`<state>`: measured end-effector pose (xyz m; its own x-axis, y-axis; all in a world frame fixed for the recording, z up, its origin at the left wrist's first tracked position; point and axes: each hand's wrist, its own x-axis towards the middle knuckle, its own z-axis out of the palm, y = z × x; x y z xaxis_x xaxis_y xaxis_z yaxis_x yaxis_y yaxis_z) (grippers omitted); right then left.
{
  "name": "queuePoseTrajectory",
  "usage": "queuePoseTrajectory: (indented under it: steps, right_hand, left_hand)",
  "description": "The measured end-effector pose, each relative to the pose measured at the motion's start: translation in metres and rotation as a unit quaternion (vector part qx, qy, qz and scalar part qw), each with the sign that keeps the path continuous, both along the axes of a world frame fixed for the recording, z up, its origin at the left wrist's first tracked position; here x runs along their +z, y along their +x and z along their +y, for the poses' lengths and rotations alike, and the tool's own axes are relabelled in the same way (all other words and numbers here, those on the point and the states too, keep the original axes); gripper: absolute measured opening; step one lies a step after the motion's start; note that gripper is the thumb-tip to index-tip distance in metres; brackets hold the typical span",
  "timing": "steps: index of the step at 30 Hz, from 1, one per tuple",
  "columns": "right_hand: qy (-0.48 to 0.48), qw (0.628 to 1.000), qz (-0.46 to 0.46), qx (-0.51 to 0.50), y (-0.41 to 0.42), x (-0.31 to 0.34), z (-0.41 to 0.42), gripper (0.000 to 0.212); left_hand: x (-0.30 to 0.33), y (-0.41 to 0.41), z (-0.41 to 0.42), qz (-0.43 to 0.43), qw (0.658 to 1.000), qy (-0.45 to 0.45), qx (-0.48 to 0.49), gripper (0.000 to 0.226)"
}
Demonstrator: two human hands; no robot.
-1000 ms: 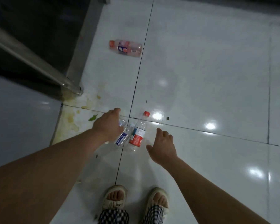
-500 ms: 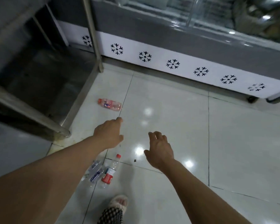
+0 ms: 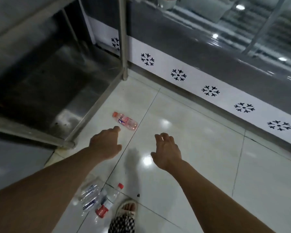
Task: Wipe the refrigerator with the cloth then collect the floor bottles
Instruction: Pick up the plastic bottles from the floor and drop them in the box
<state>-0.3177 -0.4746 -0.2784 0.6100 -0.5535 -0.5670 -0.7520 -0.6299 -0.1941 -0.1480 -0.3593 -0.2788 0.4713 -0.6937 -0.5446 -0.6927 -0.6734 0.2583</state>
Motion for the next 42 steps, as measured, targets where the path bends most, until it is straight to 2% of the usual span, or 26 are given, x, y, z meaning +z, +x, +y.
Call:
queuePoseTrajectory:
  steps: [9, 15, 19, 27, 32, 37, 42]
  right_hand:
    - [0.024, 0.993, 0.013, 0.116, 0.101, -0.07, -0.089, 0.061]
    - [0.043, 0.977, 0.026, 0.205, 0.151, -0.145, -0.14, 0.054]
    - [0.054, 0.968, 0.039, 0.244, 0.166, -0.214, -0.155, 0.053]
    - [0.054, 0.969, 0.0, 0.24, 0.19, -0.358, -0.148, 0.065]
    - [0.018, 0.972, -0.027, 0.233, 0.205, -0.431, -0.141, 0.087]
    - [-0.015, 0.975, -0.023, 0.221, 0.218, -0.466, -0.138, 0.097]
    - [-0.019, 0.975, 0.02, 0.221, 0.217, -0.467, -0.128, 0.095]
  left_hand:
    - [-0.053, 0.047, -0.028, 0.019, 0.989, 0.051, 0.136, 0.057]
    - [-0.112, 0.048, -0.05, 0.046, 0.949, 0.04, 0.31, 0.056]
    - [-0.171, 0.027, -0.056, 0.065, 0.924, 0.046, 0.373, 0.056]
    - [-0.305, 0.017, -0.042, 0.048, 0.92, 0.066, 0.384, 0.061]
    - [-0.377, 0.022, -0.028, 0.027, 0.911, 0.069, 0.405, 0.062]
    - [-0.414, 0.011, -0.017, 0.028, 0.907, 0.058, 0.416, 0.063]
    - [-0.413, -0.003, -0.003, 0.04, 0.895, 0.048, 0.441, 0.061]
